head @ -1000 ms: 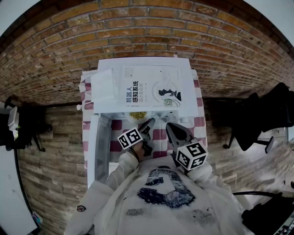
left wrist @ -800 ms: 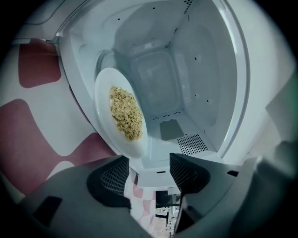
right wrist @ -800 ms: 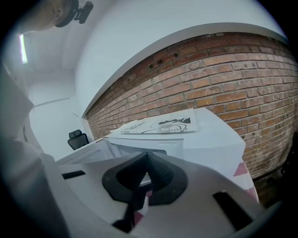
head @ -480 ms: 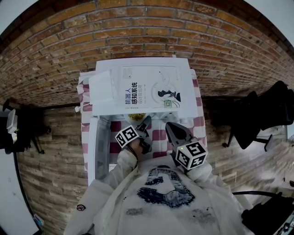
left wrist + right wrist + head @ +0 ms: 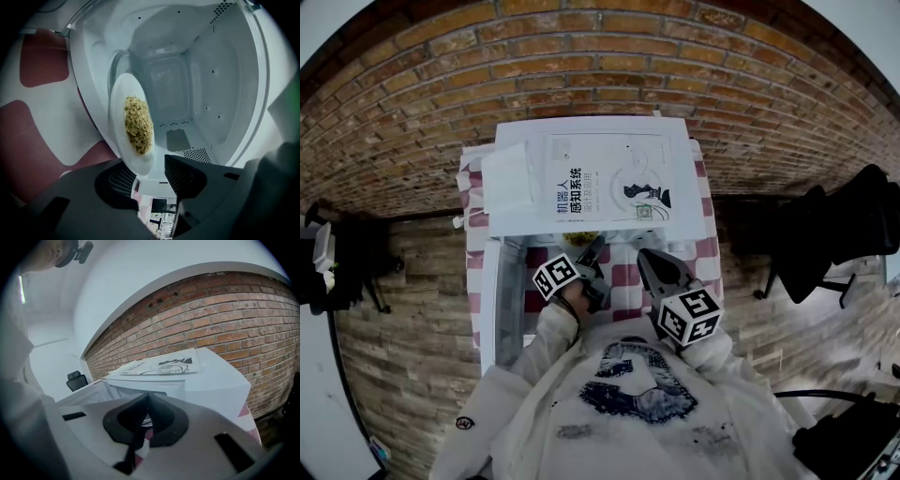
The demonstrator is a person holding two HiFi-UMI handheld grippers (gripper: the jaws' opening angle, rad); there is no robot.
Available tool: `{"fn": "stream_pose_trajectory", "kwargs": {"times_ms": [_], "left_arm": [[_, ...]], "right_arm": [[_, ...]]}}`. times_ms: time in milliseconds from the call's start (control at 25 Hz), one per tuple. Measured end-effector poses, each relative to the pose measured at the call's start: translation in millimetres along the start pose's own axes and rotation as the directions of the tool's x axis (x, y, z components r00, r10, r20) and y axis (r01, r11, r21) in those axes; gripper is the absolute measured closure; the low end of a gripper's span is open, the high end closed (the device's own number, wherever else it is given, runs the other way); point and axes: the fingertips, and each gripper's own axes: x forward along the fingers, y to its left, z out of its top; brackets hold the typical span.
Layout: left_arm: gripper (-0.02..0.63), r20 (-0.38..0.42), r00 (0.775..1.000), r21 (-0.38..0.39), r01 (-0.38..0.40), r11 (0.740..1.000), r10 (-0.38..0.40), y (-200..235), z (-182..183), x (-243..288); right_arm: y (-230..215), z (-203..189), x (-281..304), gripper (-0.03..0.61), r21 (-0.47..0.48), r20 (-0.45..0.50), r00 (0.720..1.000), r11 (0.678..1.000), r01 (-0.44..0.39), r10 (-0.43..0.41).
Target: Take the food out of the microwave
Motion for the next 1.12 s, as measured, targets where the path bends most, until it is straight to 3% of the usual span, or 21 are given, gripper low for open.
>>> {"fn": "stream_pose_trajectory", "kwargs": {"times_ms": [240,1120], "left_arm": [[0.514,-0.013,1.0,-0.018,-0.014,1.0,0.013,6.4,-1.9,-1.7],[0.574,0.021,0.996,-0.14,0.085,0.987,-0.083,8.2,-2.9,-1.8]], "right_arm": [[-0.2,-1.2,1.2,0.565,0.002,-0.002,1.0,1.0,-0.002,0.002],[-2.0,-4.5,-2.3,0.565,0.018,-0.005,1.0,1.0,0.009,-0.009]]}}
